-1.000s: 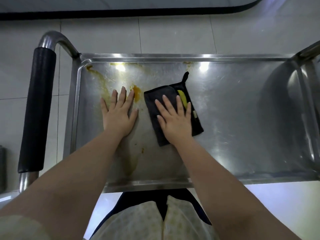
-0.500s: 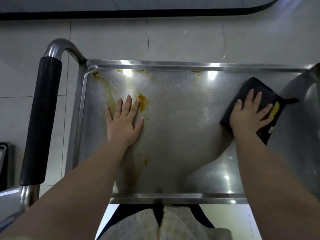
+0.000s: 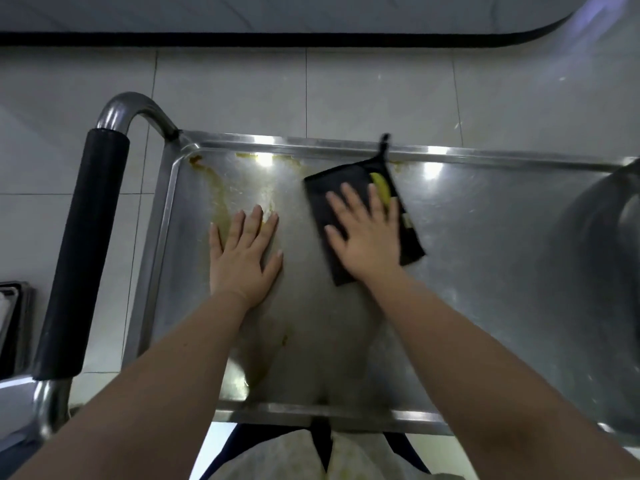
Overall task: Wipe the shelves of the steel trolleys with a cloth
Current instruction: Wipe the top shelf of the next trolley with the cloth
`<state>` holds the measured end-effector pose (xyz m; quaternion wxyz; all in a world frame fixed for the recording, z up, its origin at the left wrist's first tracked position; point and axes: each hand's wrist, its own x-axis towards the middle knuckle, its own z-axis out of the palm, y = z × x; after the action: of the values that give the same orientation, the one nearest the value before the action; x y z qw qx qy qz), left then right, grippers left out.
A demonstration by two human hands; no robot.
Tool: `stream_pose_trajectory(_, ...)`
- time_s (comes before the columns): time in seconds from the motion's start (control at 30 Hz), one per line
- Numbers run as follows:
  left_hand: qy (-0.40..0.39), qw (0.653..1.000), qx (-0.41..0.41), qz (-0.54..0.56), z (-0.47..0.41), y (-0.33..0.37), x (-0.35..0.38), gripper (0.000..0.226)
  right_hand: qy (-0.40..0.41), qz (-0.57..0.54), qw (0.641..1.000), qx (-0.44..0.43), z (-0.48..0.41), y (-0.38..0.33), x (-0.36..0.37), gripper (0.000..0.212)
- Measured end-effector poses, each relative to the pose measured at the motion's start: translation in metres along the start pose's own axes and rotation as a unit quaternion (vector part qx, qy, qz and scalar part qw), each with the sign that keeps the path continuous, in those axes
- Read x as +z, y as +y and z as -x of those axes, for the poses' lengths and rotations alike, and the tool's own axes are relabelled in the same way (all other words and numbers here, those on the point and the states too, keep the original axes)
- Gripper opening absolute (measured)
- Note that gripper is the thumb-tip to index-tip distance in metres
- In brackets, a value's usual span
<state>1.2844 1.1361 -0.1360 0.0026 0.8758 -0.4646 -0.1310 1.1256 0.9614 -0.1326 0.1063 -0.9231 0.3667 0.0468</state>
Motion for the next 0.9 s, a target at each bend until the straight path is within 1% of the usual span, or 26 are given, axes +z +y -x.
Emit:
stream_pose_trajectory(0.1,0.007,1.0,0.002,-0.005,-0.002,0.0,0.001,0.064,0.028,-0.008,0.987,0.159,-0.009,0.085,-0.016,0.061)
stream_pose_trajectory(0.13,0.009,1.0,0.002,-0.007,-0.003,0.0,0.002,0.064,0.029,-0.014,0.975,0.222,-0.009,0.114,-0.022,0.062)
stream_pose_trajectory(0.2,0.011,1.0,0.002,-0.011,-0.006,0.002,0.002,0.064,0.021,-0.043,0.939,0.341,-0.008,0.159,-0.033,0.062)
stream_pose_trajectory(0.23,0.012,1.0,0.003,-0.014,-0.008,0.004,0.002,0.064,0.017,-0.058,0.922,0.381,-0.008,0.171,-0.035,0.062)
stream_pose_trajectory(0.3,0.013,1.0,0.002,-0.019,-0.012,0.007,0.001,0.065,0.011,-0.061,0.906,0.419,-0.014,0.174,-0.035,0.062)
stream_pose_trajectory(0.37,0.01,1.0,-0.002,-0.021,-0.013,0.009,0.0,0.065,0.013,-0.059,0.902,0.427,-0.027,0.156,-0.033,0.061)
stream_pose_trajectory(0.43,0.008,1.0,-0.002,-0.024,-0.014,0.009,-0.001,0.066,0.014,-0.052,0.916,0.397,-0.043,0.124,-0.031,0.061)
stream_pose_trajectory(0.5,0.006,1.0,-0.002,-0.024,-0.015,0.008,-0.001,0.066,0.013,-0.025,0.946,0.324,-0.057,0.081,-0.025,0.061)
stream_pose_trajectory(0.6,0.005,1.0,0.0,-0.025,-0.016,0.008,-0.002,0.066,-0.008,-0.007,0.986,0.169,-0.075,0.002,-0.015,0.061)
stream_pose_trajectory(0.7,0.006,1.0,-0.001,-0.027,-0.016,0.005,-0.001,0.065,-0.035,0.009,0.999,0.018,-0.078,-0.055,-0.004,0.061)
stream_pose_trajectory(0.8,0.01,1.0,0.001,-0.024,-0.015,0.003,0.001,0.065,-0.046,0.01,0.997,-0.063,-0.085,-0.05,-0.005,0.06)
stream_pose_trajectory(0.87,0.012,1.0,0.003,-0.017,-0.016,0.003,0.001,0.064,-0.034,0.022,0.996,-0.083,-0.089,-0.025,-0.008,0.061)
stream_pose_trajectory(0.9,0.013,1.0,0.003,-0.016,-0.017,0.004,0.001,0.064,-0.025,0.026,0.997,-0.075,-0.091,-0.009,-0.01,0.061)
